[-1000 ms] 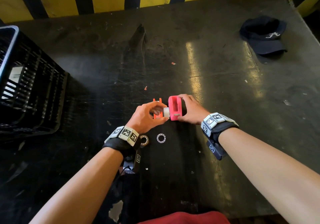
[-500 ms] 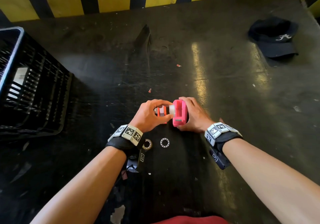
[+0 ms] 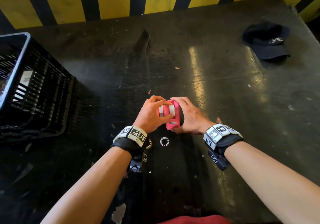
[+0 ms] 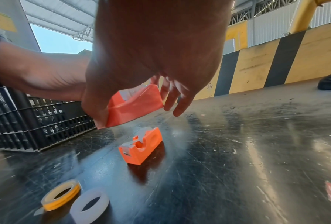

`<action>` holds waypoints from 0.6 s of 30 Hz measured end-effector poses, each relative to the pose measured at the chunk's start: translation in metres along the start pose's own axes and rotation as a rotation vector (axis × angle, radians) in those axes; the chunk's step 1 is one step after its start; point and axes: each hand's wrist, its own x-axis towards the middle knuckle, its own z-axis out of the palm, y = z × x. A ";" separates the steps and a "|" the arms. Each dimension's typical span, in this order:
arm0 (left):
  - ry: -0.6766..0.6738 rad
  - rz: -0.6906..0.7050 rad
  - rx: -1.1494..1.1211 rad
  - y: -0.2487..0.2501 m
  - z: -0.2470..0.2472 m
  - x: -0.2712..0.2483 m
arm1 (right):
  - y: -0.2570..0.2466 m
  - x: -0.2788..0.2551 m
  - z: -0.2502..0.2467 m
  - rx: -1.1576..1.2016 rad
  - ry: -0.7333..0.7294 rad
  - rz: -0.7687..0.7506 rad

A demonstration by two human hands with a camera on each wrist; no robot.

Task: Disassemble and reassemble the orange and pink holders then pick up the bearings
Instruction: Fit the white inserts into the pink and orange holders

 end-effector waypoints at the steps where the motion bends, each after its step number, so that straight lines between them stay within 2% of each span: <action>1: 0.008 0.001 0.012 0.001 0.000 0.000 | -0.001 0.000 0.000 0.000 -0.002 0.000; 8: -0.023 -0.001 0.166 0.005 0.000 -0.002 | -0.003 -0.002 0.000 0.026 0.003 0.000; 13: 0.013 -0.012 -0.065 0.006 0.001 -0.003 | 0.002 0.000 0.003 0.066 0.011 0.006; 18: -0.010 0.003 -0.111 0.006 -0.005 0.000 | 0.003 0.002 0.005 0.120 0.041 0.009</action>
